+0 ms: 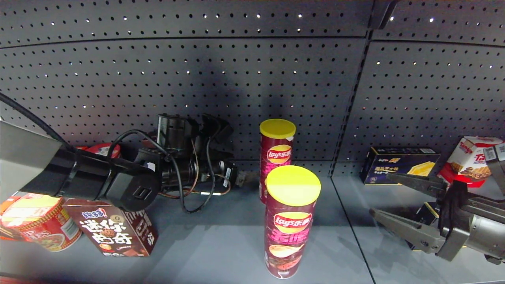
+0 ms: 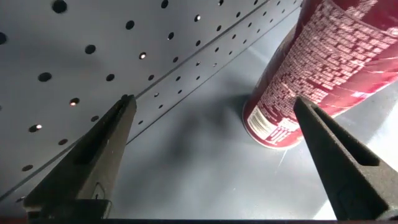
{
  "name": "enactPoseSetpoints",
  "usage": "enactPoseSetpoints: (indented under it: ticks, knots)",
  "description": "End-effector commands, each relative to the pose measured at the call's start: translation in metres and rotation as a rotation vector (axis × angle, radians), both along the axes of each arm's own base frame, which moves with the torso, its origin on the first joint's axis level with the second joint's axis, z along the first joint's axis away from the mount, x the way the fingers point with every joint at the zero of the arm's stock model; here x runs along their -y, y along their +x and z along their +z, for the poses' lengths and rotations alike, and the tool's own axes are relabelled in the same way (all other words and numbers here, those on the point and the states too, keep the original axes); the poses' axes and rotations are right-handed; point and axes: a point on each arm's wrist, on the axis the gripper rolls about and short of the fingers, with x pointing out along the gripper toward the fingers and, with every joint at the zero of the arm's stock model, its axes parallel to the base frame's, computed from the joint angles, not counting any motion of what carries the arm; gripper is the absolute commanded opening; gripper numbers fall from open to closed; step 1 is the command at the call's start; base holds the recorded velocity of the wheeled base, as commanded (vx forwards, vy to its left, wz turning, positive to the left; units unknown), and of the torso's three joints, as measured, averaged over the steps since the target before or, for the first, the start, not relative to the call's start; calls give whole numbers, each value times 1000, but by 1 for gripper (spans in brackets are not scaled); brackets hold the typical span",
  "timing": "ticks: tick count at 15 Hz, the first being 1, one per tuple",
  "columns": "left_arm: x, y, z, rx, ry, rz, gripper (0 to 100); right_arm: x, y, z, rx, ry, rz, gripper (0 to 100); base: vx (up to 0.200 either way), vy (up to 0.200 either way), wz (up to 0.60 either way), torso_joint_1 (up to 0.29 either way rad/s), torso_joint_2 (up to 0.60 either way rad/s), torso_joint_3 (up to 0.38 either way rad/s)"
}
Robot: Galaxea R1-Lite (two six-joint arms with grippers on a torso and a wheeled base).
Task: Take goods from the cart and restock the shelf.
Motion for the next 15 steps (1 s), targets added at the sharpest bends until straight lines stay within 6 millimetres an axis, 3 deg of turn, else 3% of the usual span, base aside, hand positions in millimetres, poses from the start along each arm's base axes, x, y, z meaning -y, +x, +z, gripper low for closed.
enactPoseSetpoints:
  ticks: [1,15]
  knots:
    - [0,1,-2,-4,1,0,100,0,0,0,2,1,0,100,0,0,0,0,0,0]
    - [3,3,-6,-10,6,-6,100,0,0,0,2,1,0,100,0,0,0,0,0,0]
